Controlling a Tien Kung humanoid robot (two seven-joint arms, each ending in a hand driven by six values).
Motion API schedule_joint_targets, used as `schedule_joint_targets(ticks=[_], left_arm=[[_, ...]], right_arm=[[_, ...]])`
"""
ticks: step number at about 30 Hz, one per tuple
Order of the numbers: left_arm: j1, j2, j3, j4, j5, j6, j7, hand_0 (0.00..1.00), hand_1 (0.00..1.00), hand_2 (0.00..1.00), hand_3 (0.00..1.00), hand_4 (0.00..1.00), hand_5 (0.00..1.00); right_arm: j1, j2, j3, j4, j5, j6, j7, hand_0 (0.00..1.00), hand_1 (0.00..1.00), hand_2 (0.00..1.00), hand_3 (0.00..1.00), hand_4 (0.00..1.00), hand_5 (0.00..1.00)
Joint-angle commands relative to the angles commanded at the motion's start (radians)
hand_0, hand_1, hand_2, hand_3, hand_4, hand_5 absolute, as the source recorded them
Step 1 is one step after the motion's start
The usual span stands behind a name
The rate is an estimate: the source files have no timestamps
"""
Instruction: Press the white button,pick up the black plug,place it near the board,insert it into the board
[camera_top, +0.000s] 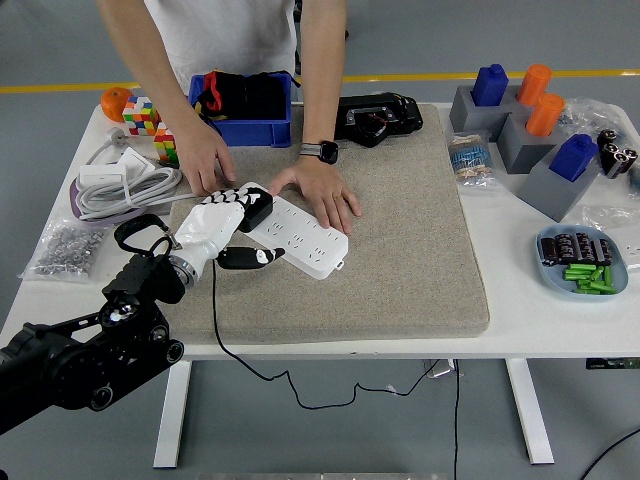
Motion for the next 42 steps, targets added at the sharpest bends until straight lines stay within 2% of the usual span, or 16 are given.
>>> schedule_joint_targets(ticks=[8, 14, 22, 27, 32, 37, 42], left_arm=[[0.022, 0.010, 0.006, 0.011, -0.041, 0.009, -0.015, 0.934, 0.955, 0.898, 0.861, 0.878, 0.636], [0.042, 0.023, -0.055, -0.037, -0.030, 0.023, -0.026, 0.929, 0.952, 0.896, 0.855, 0.873, 0.634], [0.059, 0.040, -0.195, -0.155, -0.015, 0.024, -0.031, 0.929, 0.953, 0.907, 0.865, 0.865, 0.622], [0.087, 0.050, -0.305, -0.204, -0.095, 0.016, -0.032, 0.930, 0.953, 0.908, 0.866, 0.863, 0.610], [0.113, 0.053, -0.394, -0.208, -0.116, -0.015, -0.014, 0.924, 0.939, 0.894, 0.852, 0.858, 0.600], [0.139, 0.061, -0.496, -0.174, -0.139, -0.037, -0.007, 0.902, 0.927, 0.886, 0.836, 0.852, 0.596], [0.153, 0.064, -0.612, -0.140, -0.119, -0.050, 0.002, 0.884, 0.894, 0.858, 0.810, 0.849, 0.583]], right_arm=[[-0.002, 0.002, 0.001, -0.001, 0.000, 0.000, 0.000, 0.685, 0.612, 0.614, 0.563, 0.647, 0.224], [-0.001, 0.002, 0.003, 0.001, -0.001, -0.001, 0.001, 0.685, 0.612, 0.614, 0.563, 0.647, 0.224], [-0.003, 0.003, 0.001, 0.000, 0.000, 0.000, 0.000, 0.684, 0.612, 0.614, 0.563, 0.647, 0.224], [-0.005, 0.004, 0.000, -0.001, 0.001, 0.000, 0.000, 0.686, 0.612, 0.613, 0.562, 0.646, 0.225], [-0.004, 0.005, -0.001, -0.001, 0.002, 0.000, 0.000, 0.685, 0.612, 0.613, 0.562, 0.646, 0.225], [-0.006, 0.003, -0.002, -0.002, 0.003, 0.000, 0.000, 0.684, 0.612, 0.614, 0.562, 0.646, 0.225], [-0.004, 0.004, 0.000, -0.002, 0.005, 0.000, -0.001, 0.685, 0.611, 0.614, 0.562, 0.646, 0.225]])
